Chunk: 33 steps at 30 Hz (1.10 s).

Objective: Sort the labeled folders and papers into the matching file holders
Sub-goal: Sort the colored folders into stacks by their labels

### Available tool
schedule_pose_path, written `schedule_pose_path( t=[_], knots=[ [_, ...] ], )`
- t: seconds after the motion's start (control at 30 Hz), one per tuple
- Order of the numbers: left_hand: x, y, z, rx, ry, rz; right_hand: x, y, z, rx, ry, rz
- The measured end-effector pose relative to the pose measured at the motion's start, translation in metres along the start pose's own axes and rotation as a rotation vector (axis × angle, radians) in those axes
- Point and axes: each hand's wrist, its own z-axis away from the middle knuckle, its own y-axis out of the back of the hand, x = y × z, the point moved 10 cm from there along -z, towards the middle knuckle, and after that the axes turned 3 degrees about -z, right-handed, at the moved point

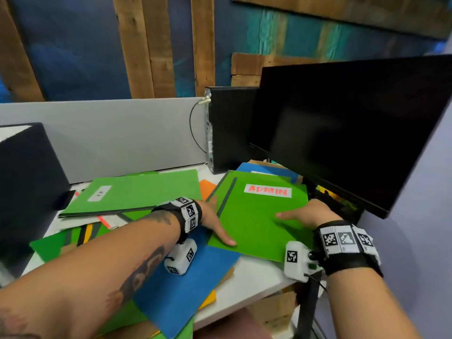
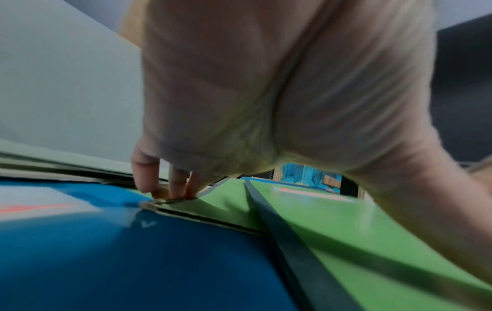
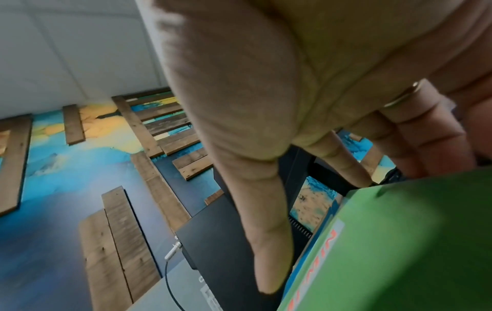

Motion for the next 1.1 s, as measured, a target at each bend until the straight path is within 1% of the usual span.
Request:
schedule_pose_path(
  t=[0.07, 0.13, 0.17, 0.23, 0.3, 0.43, 0.47, 0.53, 0.6, 0.67, 0.7, 0.77, 0.83, 0.9, 0.97, 1.0, 1.03, 1.07, 1.1],
  knots=[
    [0.004, -0.004, -0.003, -0.046, 0.022, -0.152, -0.007, 0.0, 0.004, -0.049, 0.06, -0.102],
    [0.008, -0.008, -0.01, -0.077, 0.017, -0.177, -0.013, 0.002, 0.011, -0.056, 0.113, -0.217],
    [0.01, -0.005, -0.012, -0.062, 0.012, -0.172, -0.016, 0.003, 0.012, -0.051, 0.141, -0.278],
    [0.019, 0.007, -0.017, 0.032, -0.025, -0.123, -0.016, 0.006, 0.01, -0.017, 0.16, -0.386],
    [0.023, 0.02, -0.021, 0.142, -0.029, -0.103, -0.015, 0.007, 0.008, -0.001, 0.152, -0.45],
    [0.017, 0.034, -0.033, 0.284, 0.107, -0.026, -0.008, -0.011, 0.004, -0.076, 0.088, -0.335],
    [0.015, 0.039, -0.033, 0.32, 0.143, -0.013, -0.009, -0.015, 0.003, -0.091, 0.096, -0.299],
    [0.015, 0.053, -0.032, 0.41, 0.168, 0.055, -0.018, -0.028, 0.002, -0.144, 0.145, -0.187],
    [0.009, 0.065, -0.038, 0.486, 0.162, 0.249, -0.032, -0.046, 0.005, -0.186, 0.206, -0.004],
    [0.003, 0.074, -0.047, 0.524, 0.124, 0.433, -0.041, -0.063, 0.008, -0.192, 0.217, 0.194],
    [0.002, 0.076, -0.05, 0.534, 0.084, 0.499, -0.044, -0.069, 0.009, -0.179, 0.213, 0.288],
    [0.004, 0.075, -0.051, 0.505, 0.003, 0.572, -0.049, -0.075, 0.005, -0.128, 0.222, 0.399],
    [0.007, 0.069, -0.053, 0.45, -0.037, 0.53, -0.052, -0.072, -0.003, -0.051, 0.231, 0.409],
    [0.003, 0.069, -0.053, 0.453, -0.043, 0.493, -0.051, -0.067, -0.013, 0.02, 0.226, 0.377],
    [-0.014, 0.084, -0.046, 0.563, -0.024, 0.532, -0.047, -0.065, -0.021, 0.057, 0.222, 0.347],
    [-0.026, 0.096, -0.037, 0.642, 0.017, 0.498, -0.047, -0.065, -0.023, 0.06, 0.22, 0.332],
    [-0.04, 0.107, -0.028, 0.706, 0.074, 0.404, -0.047, -0.066, -0.023, 0.061, 0.212, 0.333],
    [-0.052, 0.116, -0.02, 0.726, 0.139, 0.27, -0.048, -0.066, -0.023, 0.064, 0.202, 0.342],
    [-0.063, 0.121, -0.014, 0.697, 0.188, 0.144, -0.049, -0.067, -0.022, 0.063, 0.19, 0.354]
  ],
)
